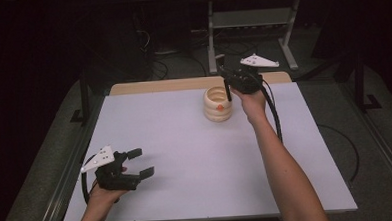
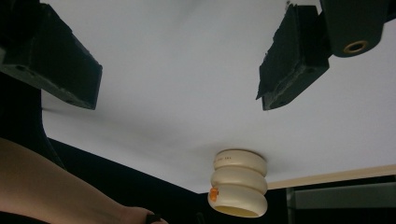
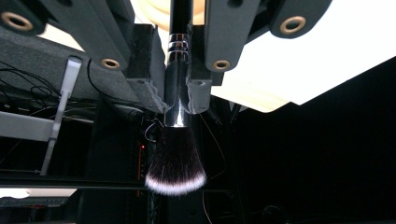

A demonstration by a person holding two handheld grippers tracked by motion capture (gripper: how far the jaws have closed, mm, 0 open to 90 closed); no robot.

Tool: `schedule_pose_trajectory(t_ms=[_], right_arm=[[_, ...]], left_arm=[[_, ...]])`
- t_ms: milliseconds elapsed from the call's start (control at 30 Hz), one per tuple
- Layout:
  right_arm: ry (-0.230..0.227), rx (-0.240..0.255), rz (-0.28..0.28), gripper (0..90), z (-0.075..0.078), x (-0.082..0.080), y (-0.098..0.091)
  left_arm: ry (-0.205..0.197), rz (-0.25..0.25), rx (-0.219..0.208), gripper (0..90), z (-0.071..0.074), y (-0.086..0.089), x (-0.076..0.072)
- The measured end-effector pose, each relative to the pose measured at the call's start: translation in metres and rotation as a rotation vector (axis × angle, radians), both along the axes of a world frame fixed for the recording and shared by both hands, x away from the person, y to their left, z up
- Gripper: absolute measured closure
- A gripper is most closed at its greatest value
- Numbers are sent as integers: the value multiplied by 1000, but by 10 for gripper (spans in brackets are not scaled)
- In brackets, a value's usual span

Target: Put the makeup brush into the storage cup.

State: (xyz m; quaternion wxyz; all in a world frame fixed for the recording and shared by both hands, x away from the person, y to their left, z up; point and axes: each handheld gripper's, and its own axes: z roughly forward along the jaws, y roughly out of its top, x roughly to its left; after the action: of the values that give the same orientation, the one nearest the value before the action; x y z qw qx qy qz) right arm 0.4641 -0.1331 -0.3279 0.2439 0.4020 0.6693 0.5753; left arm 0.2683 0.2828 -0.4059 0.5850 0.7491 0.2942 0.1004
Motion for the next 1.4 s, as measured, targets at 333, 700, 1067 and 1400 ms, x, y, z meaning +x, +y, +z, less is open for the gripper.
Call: schedule_pose_trajectory(t_ms=[333, 700, 1067, 1400], right_arm=[[3, 1, -10, 766, 0, 10, 7], [7, -3, -13, 765, -7, 21, 13], [12, -11, -31, 765, -15, 33, 15], [36, -37, -31, 765, -28, 39, 23]], left_arm=[[-1, 0, -2, 127, 0, 0, 0], [5, 4, -15, 127, 0, 0, 0], [9, 3, -15, 127, -1, 1, 1], [7, 2, -21, 127, -1, 0, 0]])
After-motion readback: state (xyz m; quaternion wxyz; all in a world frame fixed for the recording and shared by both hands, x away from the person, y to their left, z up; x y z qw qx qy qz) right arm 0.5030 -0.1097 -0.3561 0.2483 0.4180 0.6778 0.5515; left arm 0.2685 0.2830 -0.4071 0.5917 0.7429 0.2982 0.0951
